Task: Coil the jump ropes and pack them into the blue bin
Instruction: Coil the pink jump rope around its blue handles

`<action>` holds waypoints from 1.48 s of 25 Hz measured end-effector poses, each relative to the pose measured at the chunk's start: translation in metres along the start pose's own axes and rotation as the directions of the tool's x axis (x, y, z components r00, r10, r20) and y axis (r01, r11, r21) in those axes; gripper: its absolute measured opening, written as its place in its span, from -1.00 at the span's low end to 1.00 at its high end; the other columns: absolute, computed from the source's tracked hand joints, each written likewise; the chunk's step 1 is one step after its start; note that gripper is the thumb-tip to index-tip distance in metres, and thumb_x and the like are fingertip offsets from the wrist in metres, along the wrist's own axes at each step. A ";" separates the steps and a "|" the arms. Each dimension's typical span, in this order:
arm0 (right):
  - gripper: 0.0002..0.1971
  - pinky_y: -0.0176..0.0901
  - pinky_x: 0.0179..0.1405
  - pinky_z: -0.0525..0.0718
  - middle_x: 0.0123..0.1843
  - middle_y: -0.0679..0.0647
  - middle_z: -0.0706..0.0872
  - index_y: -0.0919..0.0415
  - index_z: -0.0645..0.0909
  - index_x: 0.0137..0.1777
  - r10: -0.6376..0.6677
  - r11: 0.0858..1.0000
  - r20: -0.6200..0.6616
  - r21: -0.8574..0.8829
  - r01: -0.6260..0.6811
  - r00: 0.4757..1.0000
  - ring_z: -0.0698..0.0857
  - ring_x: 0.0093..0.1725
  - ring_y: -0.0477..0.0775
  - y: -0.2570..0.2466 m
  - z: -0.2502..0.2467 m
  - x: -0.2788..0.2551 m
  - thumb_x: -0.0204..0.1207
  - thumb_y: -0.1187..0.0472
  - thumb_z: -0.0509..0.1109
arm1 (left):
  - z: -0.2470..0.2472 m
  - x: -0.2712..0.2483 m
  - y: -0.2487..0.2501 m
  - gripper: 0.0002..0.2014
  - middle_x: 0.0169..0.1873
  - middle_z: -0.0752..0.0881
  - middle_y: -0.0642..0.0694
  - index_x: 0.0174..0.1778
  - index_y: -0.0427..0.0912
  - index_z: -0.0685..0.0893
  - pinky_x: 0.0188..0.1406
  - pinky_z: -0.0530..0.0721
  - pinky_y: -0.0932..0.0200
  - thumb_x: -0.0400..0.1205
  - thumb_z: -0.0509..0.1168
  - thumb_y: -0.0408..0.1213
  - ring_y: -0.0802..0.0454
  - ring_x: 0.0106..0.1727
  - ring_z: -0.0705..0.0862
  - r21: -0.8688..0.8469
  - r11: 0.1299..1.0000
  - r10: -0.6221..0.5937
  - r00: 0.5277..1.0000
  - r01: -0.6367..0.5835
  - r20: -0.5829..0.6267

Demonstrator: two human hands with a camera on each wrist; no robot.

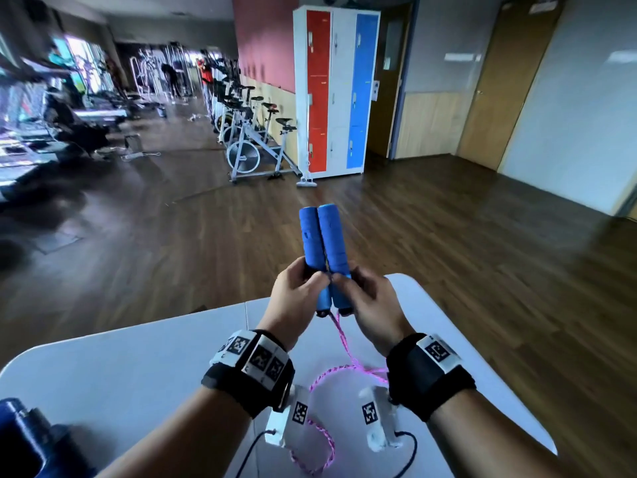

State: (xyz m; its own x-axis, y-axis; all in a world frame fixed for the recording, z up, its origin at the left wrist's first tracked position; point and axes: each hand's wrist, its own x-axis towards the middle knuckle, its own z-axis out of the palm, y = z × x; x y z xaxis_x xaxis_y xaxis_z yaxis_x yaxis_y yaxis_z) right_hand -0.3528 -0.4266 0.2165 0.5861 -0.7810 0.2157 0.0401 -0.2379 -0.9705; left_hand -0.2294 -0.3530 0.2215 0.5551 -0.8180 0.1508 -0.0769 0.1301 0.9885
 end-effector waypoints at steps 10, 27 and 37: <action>-0.76 -0.08 -0.33 0.63 -0.07 0.30 0.82 0.12 0.78 0.08 -0.063 0.991 0.001 0.120 0.063 0.998 0.74 -0.22 0.08 -0.046 -0.011 -0.009 0.75 0.17 0.25 | 0.030 -0.002 0.039 -0.68 0.09 0.81 -0.26 0.08 -0.09 0.76 0.01 0.78 -0.26 0.59 0.40 0.07 -0.27 0.10 0.81 -0.084 0.991 0.098 0.995 -0.100 -0.026; -0.75 0.18 -0.21 0.81 0.10 0.32 0.82 0.17 0.64 0.37 -0.081 0.937 0.090 0.346 0.045 0.993 0.83 -0.01 0.27 -0.071 -0.024 0.002 0.76 0.19 0.31 | 0.042 -0.003 0.083 -0.73 0.10 0.77 -0.34 0.22 -0.08 0.70 -0.04 0.72 -0.32 0.79 0.20 -0.03 -0.22 -0.02 0.77 -0.232 0.973 0.033 0.995 -0.010 0.096; -0.70 0.03 -0.25 0.66 -0.12 0.38 0.71 0.44 0.64 0.17 -0.091 0.906 0.253 0.422 -0.025 0.963 0.65 -0.21 0.33 -0.062 -0.016 0.006 0.75 0.15 0.32 | 0.039 0.015 0.101 -0.74 0.07 0.80 -0.40 0.23 -0.25 0.64 0.04 0.77 -0.27 0.77 0.29 -0.14 -0.15 -0.08 0.78 -0.316 0.943 0.080 0.993 -0.105 -0.092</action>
State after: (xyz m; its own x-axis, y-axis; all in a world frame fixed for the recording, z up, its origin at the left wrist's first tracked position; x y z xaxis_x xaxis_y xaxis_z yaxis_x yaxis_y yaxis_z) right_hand -0.3642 -0.4258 0.2793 0.7655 -0.5848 0.2684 0.3629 0.0479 -0.9306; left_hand -0.2608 -0.3740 0.3239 0.6212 -0.7498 0.2279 0.1304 0.3856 0.9134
